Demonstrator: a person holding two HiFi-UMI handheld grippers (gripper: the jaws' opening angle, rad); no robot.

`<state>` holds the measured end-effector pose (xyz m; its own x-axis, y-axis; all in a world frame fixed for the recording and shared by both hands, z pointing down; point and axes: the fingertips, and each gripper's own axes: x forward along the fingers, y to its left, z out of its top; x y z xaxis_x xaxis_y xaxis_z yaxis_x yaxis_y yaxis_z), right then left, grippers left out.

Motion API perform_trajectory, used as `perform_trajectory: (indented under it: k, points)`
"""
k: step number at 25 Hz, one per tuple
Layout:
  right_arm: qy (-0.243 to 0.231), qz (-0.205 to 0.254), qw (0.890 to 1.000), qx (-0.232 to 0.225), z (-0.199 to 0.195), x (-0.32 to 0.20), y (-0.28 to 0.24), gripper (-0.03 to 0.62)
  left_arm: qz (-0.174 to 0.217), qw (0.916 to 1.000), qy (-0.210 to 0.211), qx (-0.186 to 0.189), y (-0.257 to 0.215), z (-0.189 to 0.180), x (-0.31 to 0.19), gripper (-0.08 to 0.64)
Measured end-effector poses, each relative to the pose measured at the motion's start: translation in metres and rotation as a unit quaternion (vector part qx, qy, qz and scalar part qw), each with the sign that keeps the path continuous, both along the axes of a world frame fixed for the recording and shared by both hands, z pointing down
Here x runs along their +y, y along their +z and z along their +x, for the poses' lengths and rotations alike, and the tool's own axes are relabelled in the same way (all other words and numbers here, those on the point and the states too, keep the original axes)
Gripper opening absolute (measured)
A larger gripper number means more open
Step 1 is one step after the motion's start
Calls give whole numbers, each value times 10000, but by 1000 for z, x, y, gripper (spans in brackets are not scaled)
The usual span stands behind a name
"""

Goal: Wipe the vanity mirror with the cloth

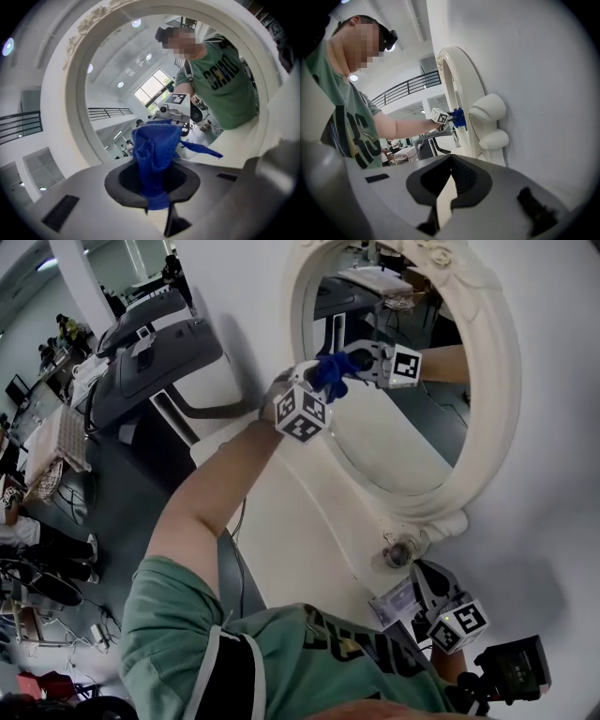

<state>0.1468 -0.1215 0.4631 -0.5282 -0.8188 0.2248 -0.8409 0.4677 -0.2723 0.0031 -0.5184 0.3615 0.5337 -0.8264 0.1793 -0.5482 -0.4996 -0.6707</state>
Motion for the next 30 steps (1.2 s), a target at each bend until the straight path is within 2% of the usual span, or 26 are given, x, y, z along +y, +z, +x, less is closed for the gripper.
perform_trajectory:
  k: [3, 6, 9, 15, 20, 22, 24, 27, 30]
  points:
    - [-39, -84, 9999, 51, -2, 2, 3, 12, -456, 9986, 161, -208, 88, 19, 35, 78]
    - [-17, -150, 9999, 74, -1, 4, 5, 12, -1086, 9922, 383, -478, 172, 39, 71, 81]
    - [20, -219, 9997, 86, 0, 6, 7, 12, -1387, 9861, 539, -743, 224, 50, 95, 83]
    - [29, -248, 9996, 89, 2, 6, 8, 12, -1401, 9849, 691, -740, 230, 54, 97, 83]
    - [-16, -82, 9999, 90, -3, 1, -1, 12, -1820, 9786, 708, -654, 235, 52, 95, 83]
    - [-5, 1, 10000, 97, -3, -1, -5, 12, -1854, 9792, 681, -473, 217, 44, 84, 84]
    - [20, 77, 9999, 103, 0, -2, -6, 12, -1624, 9852, 532, -154, 174, 28, 62, 84]
    - [74, 154, 9998, 80, 7, -2, -5, 12, -862, 9953, 251, 357, 64, 1, 20, 84]
    - [110, 217, 9997, 17, 10, -3, -6, 12, 4, 9973, 36, 735, -62, -20, -8, 84]
